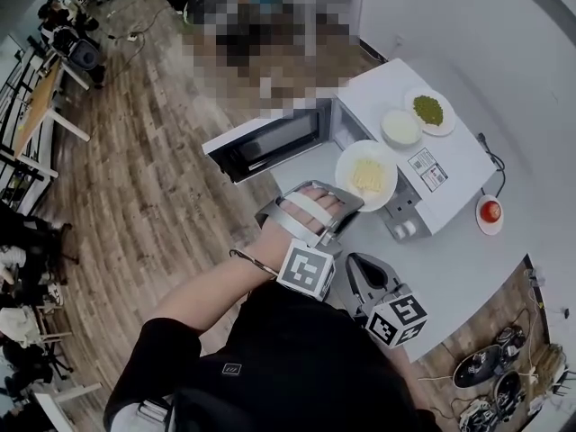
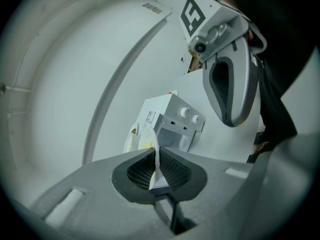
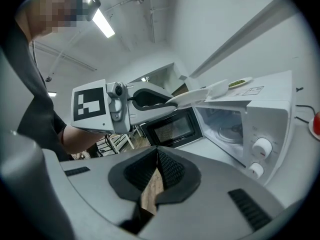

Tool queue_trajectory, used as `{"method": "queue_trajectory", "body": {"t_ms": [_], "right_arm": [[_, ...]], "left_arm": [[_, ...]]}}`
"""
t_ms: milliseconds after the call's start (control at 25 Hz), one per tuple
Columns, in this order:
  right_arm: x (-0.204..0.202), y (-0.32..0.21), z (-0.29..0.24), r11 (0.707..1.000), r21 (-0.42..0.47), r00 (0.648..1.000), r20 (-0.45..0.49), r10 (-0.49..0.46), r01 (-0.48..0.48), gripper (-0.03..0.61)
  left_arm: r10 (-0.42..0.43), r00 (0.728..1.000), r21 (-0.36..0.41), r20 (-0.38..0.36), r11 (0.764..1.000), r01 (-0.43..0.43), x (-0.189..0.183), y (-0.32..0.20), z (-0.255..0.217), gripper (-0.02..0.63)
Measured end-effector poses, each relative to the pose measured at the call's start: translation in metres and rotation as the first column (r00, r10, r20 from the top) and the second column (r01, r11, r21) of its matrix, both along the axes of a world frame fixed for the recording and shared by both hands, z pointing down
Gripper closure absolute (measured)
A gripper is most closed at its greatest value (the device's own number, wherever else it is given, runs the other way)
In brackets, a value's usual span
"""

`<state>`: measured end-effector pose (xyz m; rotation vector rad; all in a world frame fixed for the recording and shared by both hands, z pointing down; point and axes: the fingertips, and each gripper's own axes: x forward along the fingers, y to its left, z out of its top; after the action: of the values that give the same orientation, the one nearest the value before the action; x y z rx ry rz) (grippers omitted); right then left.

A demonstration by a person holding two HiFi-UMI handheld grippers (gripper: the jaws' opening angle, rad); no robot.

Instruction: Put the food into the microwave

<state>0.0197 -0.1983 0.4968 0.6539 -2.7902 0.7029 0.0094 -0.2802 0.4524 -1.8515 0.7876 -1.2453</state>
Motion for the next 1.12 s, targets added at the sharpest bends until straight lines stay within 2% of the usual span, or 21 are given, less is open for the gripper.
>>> {"method": "queue_trajectory", "body": {"t_ms": [280, 400, 560, 720, 840, 1000, 1120], "right_arm": [[0.003, -0.022, 0.024, 0.999, -0.023, 0.998, -0.042, 0.044, -0.045, 0.563], [0.006, -0.038, 0.03, 0.998, -0.019, 0.996, -0.067, 0.063, -0.065, 0.563], [0.006, -0.047, 0.039, 0.997, -0.026, 0.992, -0.109, 0.069, -0.073, 0.563], [-0.002, -0.046, 0.055, 0.995, -0.053, 0.988, -0.137, 0.074, -0.082, 0.563], [-0.008, -0.043, 0.069, 0.993, -0.087, 0.986, -0.154, 0.07, -0.084, 0.563], [-0.013, -0.042, 0.088, 0.988, -0.13, 0.982, -0.181, 0.055, -0.079, 0.563], [-0.015, -0.05, 0.1, 0.983, -0.158, 0.98, -0.186, 0.065, -0.095, 0.563]], "left_arm": [[0.028, 0.999, -0.068, 0.035, 0.997, -0.026, -0.013, 0.005, 0.032, 0.584], [0.033, 0.998, -0.059, 0.058, 0.998, -0.03, -0.021, -0.003, 0.046, 0.584], [0.035, 0.994, -0.004, 0.1, 0.999, -0.035, -0.031, -0.02, 0.062, 0.584], [0.048, 0.994, 0.015, 0.103, 0.999, -0.049, -0.036, -0.039, 0.086, 0.584], [0.069, 0.993, 0.022, 0.093, 0.997, -0.072, -0.033, -0.054, 0.107, 0.584], [0.118, 0.984, 0.057, 0.136, 0.99, -0.126, -0.023, -0.07, 0.134, 0.583], [0.136, 0.983, 0.042, 0.124, 0.989, -0.143, -0.02, -0.085, 0.15, 0.583]]}}
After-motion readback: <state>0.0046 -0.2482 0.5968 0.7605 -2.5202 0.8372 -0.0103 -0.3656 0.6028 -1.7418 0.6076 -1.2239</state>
